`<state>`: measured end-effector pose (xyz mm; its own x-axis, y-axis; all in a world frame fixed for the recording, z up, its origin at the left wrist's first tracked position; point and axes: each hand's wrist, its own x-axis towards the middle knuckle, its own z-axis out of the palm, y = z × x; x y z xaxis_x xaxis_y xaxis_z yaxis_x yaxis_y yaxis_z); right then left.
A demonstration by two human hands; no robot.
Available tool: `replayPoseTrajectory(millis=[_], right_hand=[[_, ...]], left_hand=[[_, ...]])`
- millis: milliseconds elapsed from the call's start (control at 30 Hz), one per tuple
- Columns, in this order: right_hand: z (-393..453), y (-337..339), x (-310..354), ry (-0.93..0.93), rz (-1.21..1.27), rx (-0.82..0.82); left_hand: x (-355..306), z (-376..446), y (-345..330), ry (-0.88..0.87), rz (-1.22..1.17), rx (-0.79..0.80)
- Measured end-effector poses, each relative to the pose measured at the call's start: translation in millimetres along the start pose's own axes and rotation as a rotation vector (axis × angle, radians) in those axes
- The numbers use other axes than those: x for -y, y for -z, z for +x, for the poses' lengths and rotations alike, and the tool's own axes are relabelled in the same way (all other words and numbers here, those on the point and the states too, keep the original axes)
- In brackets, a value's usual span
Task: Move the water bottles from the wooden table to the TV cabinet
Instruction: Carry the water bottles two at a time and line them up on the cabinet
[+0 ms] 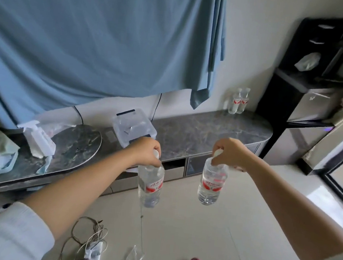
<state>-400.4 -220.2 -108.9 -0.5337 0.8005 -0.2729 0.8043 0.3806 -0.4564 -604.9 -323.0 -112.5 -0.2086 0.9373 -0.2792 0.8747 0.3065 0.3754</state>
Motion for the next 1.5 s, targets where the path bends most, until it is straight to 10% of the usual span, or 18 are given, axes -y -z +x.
replayPoseTrajectory(millis=[1067,1500], right_hand=[[453.8,260.0,-236.7,-0.316,-0.016,0.067],[617.7,325.9,-382.3,-0.091,-0.151,0.194]], left_hand=[[-198.5,591.5,95.7,-0.367,0.055,0.054],[-290.0,761.0,34.1,-0.151,0.027,0.096]])
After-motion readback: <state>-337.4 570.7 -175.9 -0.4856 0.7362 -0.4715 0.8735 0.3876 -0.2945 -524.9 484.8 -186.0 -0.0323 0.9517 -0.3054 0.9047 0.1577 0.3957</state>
